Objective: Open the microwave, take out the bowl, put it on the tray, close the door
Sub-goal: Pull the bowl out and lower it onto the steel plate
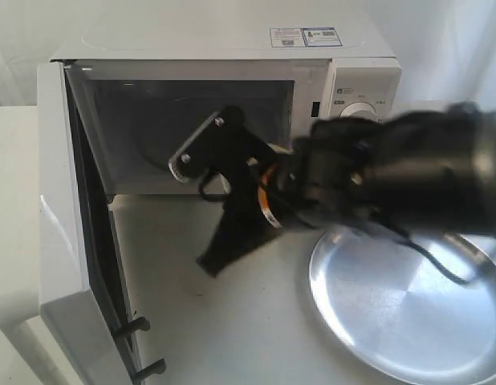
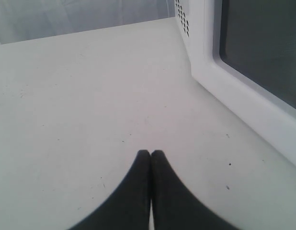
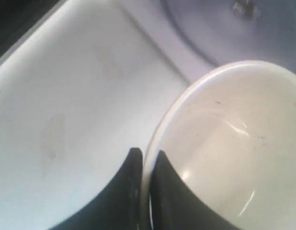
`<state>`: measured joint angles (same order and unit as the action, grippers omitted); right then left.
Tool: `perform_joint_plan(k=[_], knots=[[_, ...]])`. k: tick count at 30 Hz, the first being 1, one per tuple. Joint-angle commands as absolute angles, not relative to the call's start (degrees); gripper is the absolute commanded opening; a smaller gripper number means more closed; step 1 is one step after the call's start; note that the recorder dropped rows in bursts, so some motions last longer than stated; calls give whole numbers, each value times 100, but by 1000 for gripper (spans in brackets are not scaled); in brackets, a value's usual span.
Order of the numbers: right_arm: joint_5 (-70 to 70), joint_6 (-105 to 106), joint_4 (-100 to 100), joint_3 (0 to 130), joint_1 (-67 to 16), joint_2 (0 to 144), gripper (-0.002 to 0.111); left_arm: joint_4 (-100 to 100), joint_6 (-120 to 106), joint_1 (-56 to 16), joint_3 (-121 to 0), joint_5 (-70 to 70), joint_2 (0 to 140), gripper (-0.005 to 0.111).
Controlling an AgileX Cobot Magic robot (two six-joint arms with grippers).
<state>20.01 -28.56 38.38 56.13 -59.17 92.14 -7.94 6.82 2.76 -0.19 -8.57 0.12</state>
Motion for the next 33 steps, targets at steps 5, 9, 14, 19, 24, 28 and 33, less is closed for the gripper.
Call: perform_joint_plan(k=[5,9,14,19,24,28,33], knots=[[3092,-5663,5213,3236,-6277,7635,0,-773,715,271,0,-851,0,0],[3845,-7093,6208,2746,-6277,7619,0,-773,715,271,0,-851,0,0],[3737,-7917,7280,2581,-6277,7821,0,-773,715,271,0,-851,0,0],[3636,-8425,7703,2584,-6277,8264,0,-773,715,271,0,-851,0,0],[3648,-8901,8315,2584,-6277,8925,0,-773,715,271,0,-851,0,0],[3791,-9785,8957,2584,-6277,9343,0,-773,715,271,0,-851,0,0],[3976,-10374,9316,2584,-6277,9345,31,-773,715,271,0,-851,0,0]])
